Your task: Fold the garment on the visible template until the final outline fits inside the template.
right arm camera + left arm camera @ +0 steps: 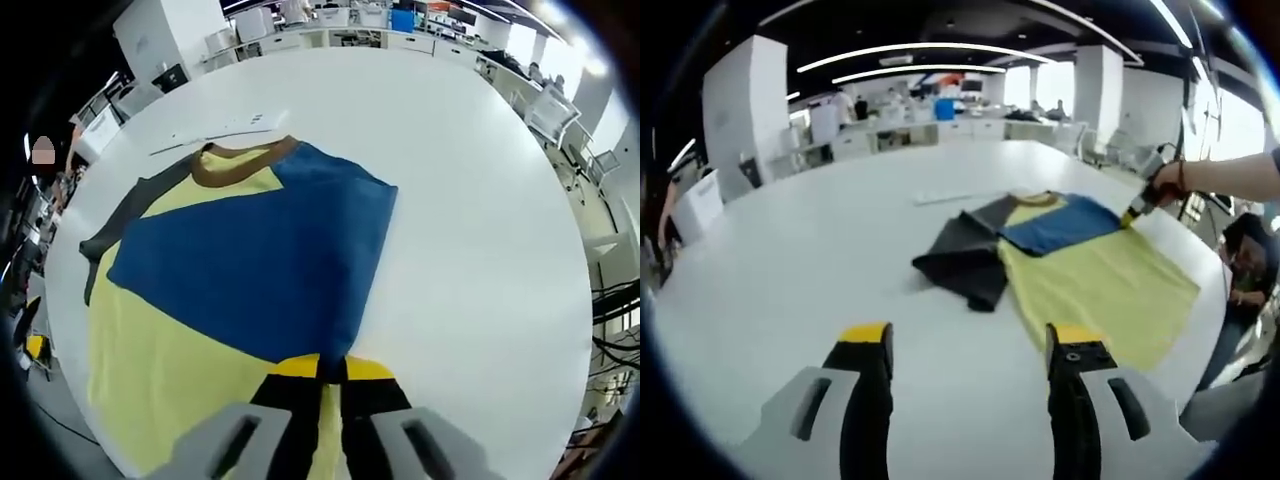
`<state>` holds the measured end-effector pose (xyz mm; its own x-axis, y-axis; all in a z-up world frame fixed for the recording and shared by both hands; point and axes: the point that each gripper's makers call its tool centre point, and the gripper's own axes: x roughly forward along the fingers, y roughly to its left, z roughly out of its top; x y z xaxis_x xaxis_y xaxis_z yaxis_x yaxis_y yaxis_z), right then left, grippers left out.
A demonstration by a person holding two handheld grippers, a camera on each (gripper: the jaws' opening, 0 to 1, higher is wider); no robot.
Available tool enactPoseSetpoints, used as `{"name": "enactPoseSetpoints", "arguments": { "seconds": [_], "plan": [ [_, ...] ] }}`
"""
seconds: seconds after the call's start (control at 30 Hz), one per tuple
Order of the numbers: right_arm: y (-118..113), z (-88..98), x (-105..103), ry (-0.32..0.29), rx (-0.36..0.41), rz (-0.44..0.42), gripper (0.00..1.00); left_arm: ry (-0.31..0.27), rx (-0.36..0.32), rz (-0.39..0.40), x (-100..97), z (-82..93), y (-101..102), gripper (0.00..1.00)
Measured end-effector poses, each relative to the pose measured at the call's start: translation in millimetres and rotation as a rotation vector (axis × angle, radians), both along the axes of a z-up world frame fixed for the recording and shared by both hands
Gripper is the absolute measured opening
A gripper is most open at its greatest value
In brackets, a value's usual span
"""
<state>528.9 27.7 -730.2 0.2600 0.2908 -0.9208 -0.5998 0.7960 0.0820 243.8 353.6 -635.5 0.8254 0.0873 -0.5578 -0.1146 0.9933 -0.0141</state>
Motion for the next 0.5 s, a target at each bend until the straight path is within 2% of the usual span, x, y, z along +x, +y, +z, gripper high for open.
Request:
{"name": "enactPoseSetpoints", "arguments": {
  "seconds": [0.1,0.23,0.33,0.5],
  "plan": [
    [3,2.9,2,-0.024,0.040,-0.025,0.08,0.000,-0.001,0.000,6.6,-4.2,3,0.55],
    [4,7.1,3,-0.039,0.051,-0.032,0.17,0.016,-0.013,0.015,10.8,-12.8,8,0.51],
    [9,16.4,7,-0.081,0.089,-0.027,0.24,0.022,-0.031,0.035,15.4,-19.1,12,0.47],
    [20,29.7,0,-0.109,0.138,0.051,0.46,0.021,-0.046,0.033,25.2,-26.0,15,0.41]
  ]
}}
